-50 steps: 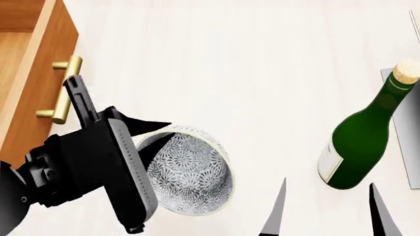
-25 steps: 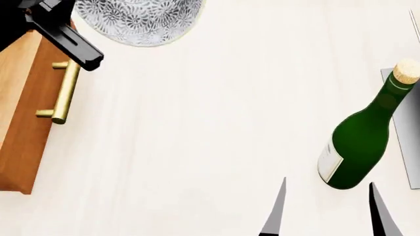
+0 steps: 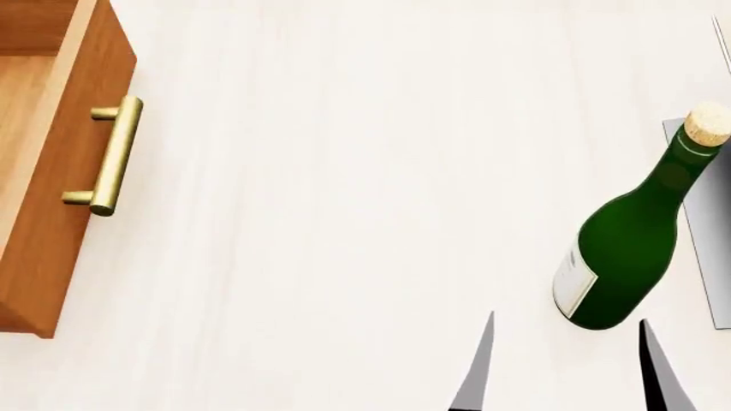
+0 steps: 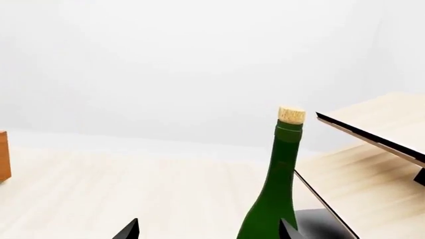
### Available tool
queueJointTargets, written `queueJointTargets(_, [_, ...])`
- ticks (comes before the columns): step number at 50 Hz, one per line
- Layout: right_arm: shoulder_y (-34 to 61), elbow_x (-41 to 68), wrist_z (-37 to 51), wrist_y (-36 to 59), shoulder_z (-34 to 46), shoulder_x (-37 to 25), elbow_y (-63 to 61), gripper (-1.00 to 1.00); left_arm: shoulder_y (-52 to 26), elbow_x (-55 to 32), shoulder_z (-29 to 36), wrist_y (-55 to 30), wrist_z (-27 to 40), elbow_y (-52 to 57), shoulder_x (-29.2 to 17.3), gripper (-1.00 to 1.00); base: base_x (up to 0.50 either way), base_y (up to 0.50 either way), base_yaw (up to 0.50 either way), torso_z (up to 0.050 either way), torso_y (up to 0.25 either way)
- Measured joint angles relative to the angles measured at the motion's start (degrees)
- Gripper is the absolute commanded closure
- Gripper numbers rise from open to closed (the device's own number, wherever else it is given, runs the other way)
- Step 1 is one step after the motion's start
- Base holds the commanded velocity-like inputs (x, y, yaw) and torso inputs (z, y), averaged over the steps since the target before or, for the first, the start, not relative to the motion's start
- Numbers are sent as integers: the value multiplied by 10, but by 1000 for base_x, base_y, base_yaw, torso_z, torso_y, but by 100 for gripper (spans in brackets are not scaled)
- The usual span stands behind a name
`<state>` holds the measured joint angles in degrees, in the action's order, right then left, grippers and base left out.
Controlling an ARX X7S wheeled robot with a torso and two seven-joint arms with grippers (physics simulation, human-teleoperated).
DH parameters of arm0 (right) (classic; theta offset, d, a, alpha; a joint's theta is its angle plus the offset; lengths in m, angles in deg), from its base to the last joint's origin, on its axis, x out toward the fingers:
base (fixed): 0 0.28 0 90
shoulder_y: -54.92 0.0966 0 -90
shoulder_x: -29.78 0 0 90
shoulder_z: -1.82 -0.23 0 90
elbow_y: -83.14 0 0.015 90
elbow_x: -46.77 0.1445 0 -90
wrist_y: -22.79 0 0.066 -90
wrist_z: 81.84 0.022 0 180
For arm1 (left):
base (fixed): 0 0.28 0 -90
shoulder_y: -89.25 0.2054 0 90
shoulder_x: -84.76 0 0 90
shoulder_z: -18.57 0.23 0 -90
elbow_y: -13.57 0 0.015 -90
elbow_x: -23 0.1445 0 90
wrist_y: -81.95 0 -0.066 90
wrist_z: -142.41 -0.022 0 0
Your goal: Put the bowl on top of the cabinet.
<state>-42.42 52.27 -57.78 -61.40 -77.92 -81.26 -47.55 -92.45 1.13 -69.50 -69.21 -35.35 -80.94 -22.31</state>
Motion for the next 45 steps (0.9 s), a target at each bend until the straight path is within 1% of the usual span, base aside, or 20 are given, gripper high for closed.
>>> queueJointTargets(2, [0,0,0,0,1,0,0,-100,-9,8,-6,10,8,-25,-1,100,0,0,0,0,84])
queueJointTargets(10, [1,-1,1,-1,3,-1,2,-100,-42,31,-31,39,35,-109,-7,100,0,0,0,-6,250])
queueJointTargets(24, [2,2,3,1,3,-4,0,-100,-91,53,-71,73,72,-210,-30,100,0,0,0,-7,250])
queueJointTargets(40, [1,6,6,2,2,-7,-3,-100,-117,66,-98,90,94,-262,-64,100,0,0,0,-7,246])
queueJointTargets(45, [1,5,6,2,3,-8,-2,-100,-108,70,-102,90,96,-250,-78,100,0,0,0,0,0])
